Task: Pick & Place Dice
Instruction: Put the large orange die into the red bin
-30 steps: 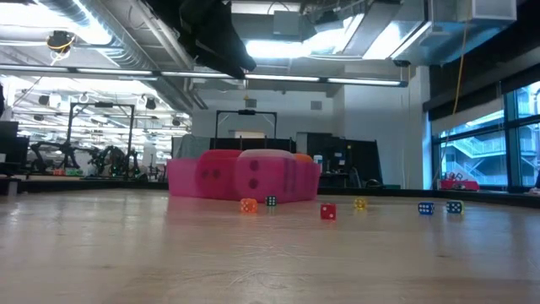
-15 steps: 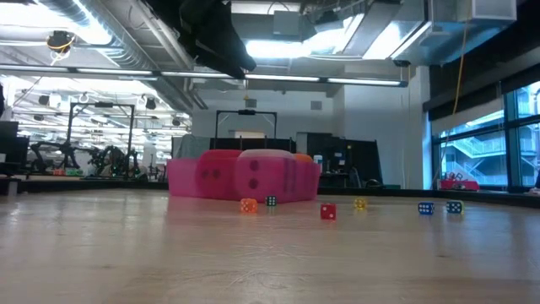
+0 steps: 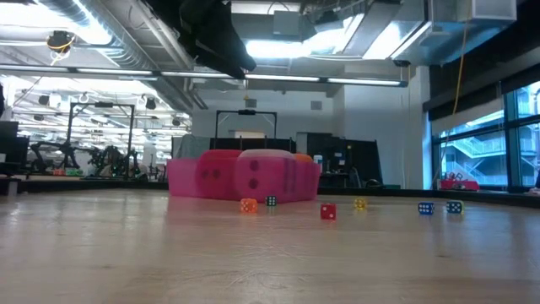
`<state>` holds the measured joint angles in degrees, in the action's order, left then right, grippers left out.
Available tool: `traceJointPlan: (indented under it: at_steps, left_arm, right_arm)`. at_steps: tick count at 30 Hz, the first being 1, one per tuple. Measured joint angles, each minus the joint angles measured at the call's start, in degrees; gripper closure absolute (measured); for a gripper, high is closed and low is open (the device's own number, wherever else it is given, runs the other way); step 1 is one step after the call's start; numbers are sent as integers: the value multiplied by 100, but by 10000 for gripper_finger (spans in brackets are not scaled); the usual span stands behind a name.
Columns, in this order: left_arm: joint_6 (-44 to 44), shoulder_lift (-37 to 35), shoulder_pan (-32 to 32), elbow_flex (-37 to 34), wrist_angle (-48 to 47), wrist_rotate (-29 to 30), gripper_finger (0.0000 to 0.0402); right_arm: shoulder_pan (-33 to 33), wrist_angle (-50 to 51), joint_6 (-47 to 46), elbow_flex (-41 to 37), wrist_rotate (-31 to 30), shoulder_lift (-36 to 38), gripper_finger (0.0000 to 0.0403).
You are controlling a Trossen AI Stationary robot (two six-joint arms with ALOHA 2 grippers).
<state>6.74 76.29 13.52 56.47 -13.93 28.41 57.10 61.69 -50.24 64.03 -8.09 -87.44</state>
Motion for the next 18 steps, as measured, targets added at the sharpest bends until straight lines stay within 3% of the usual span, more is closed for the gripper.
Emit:
traceJointPlan:
  at_steps: [18]
  left_arm:
    - [0,0,0,0,0,-1,2]
  right_arm:
    - [-55,-629,123,-321,404,46,4]
